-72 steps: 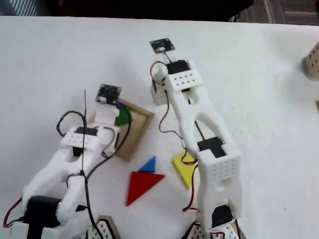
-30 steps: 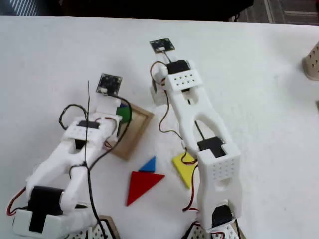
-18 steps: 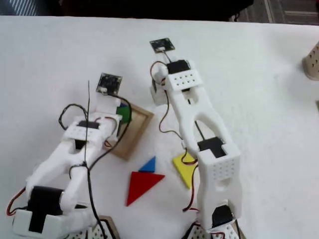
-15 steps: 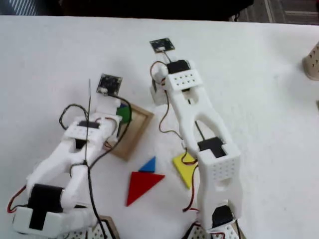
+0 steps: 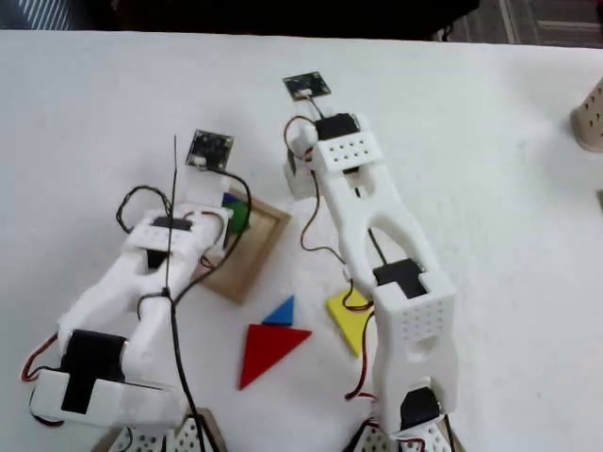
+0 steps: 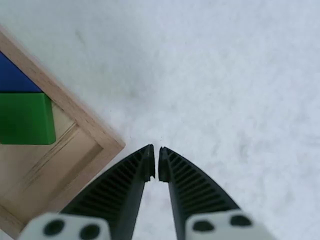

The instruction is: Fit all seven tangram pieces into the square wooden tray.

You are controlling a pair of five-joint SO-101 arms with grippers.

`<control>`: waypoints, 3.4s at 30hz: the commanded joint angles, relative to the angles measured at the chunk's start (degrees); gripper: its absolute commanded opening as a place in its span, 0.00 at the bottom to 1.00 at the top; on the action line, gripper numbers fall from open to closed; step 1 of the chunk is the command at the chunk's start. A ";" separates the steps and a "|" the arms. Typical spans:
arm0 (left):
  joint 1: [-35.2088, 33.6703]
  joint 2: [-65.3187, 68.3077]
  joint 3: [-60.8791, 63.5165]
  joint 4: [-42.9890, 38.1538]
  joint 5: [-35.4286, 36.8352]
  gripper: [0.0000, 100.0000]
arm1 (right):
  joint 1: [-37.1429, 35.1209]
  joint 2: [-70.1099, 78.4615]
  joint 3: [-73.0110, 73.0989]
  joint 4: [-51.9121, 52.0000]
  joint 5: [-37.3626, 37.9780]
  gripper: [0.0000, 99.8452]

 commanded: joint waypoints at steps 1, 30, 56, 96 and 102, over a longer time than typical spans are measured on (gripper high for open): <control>-1.01 -6.37 -0.44 1.41 0.53 0.02 | -0.22 -0.84 -0.79 -0.40 0.53 0.02; -18.86 14.29 -20.31 9.23 6.77 0.02 | 2.51 -6.73 3.78 9.80 0.53 0.02; -7.25 14.02 -18.29 28.31 6.51 0.02 | 2.51 -9.89 5.54 9.71 0.62 0.02; -14.20 1.10 -6.59 4.40 6.95 0.02 | -6.90 -39.96 51.69 -11.65 1.58 0.02; -14.29 1.10 -6.68 4.22 6.95 0.02 | -11.12 -46.02 61.45 -18.95 -11.34 0.14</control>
